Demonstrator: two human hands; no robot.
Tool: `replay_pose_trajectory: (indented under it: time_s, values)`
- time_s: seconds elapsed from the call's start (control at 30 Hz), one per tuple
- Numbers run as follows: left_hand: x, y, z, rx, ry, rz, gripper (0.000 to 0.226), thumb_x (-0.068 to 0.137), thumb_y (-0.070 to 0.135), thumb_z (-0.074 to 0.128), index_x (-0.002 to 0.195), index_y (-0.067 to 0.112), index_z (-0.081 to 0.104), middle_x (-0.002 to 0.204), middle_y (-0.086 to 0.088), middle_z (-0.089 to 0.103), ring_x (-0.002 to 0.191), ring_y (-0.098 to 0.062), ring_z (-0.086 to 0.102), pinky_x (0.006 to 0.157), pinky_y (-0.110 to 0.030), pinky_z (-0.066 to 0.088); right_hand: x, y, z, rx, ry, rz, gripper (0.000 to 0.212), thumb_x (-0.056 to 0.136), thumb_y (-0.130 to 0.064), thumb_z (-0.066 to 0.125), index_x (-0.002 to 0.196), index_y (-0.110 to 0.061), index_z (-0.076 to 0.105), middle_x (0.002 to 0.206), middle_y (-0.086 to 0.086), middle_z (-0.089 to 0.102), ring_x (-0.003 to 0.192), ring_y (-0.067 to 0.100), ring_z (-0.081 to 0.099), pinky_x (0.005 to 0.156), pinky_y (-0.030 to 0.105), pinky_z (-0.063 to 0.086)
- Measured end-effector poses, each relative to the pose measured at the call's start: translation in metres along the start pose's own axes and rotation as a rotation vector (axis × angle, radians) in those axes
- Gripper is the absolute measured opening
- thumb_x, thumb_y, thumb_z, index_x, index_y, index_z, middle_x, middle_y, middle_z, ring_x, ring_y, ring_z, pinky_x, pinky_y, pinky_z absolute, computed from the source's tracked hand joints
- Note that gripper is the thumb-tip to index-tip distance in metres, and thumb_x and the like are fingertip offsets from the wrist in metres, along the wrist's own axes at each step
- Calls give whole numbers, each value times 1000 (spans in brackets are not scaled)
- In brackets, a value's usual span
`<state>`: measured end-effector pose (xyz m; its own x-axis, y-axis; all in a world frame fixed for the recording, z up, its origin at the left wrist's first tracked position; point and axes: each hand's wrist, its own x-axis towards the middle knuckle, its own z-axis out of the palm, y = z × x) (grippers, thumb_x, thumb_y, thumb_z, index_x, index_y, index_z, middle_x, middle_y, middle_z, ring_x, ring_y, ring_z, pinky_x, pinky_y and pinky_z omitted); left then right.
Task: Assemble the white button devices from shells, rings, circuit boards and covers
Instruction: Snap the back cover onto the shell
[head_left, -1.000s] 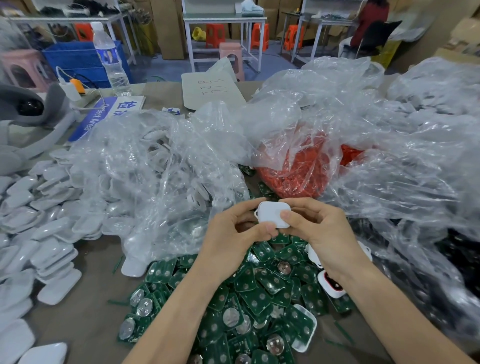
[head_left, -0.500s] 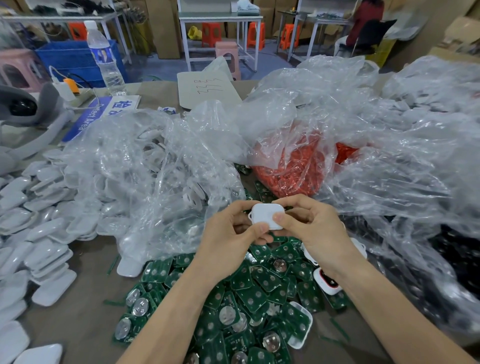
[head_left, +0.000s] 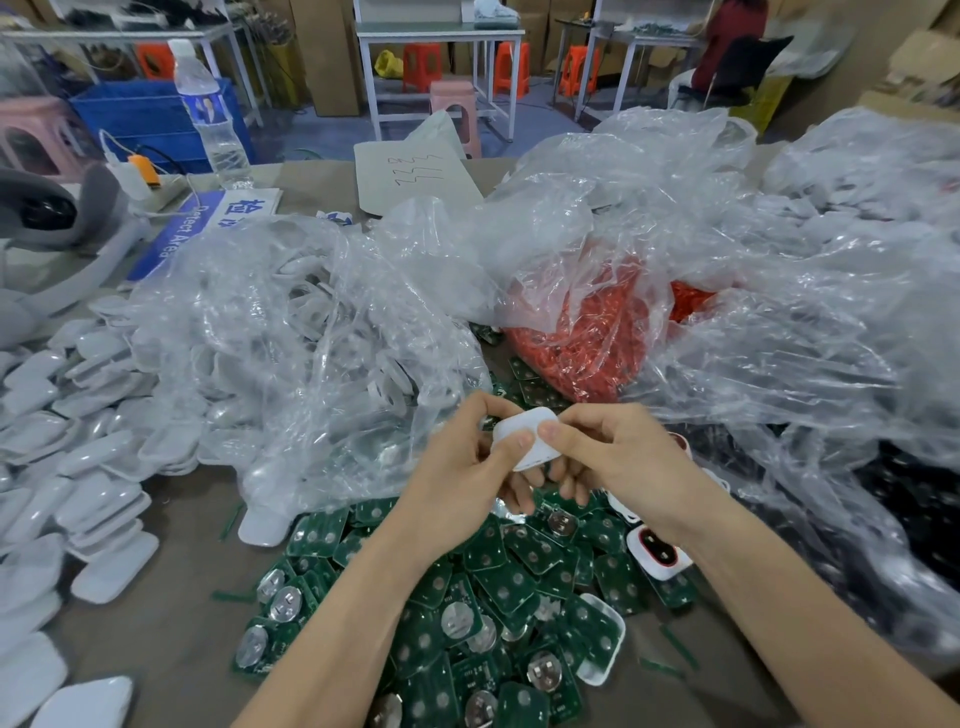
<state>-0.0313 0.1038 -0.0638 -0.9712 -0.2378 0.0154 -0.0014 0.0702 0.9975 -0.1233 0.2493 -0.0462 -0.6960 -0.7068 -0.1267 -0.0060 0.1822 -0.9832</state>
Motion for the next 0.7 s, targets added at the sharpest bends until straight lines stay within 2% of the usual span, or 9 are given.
replay_pose_trajectory:
  time_s: [0.1,0.27,0.53,0.7]
  values:
    - [-1,-2,3,36,-8,1,5,103,18,47,102,15,43,60,-3,64,42,-18,55,42,-23,42,-1,4,5,-77,35,-45,18,96,-20,57,85,-11,68,56,0,61,45,9,53,41,17,40]
    - [0,-5,5,7,-4,15,9,101,16,49,99,15,41,57,1,60,40,-11,48,40,-19,37,-3,7,8,-107,87,-91,17,96,-20,57,85,-10,66,53,-2,60,41,5,49,39,15,36]
    - [0,0,2,-92,18,45,10,101,19,47,98,9,47,68,-9,67,48,-20,58,48,-24,47,-3,0,5,-43,57,-140,15,95,-18,57,89,-8,67,56,1,60,45,10,51,41,18,39]
    - [0,-1,0,43,54,100,16,101,22,49,91,9,45,66,-17,67,48,-23,60,50,-31,50,-4,-4,3,-140,57,-234,10,96,-20,56,97,-15,65,58,1,62,47,18,55,44,26,46]
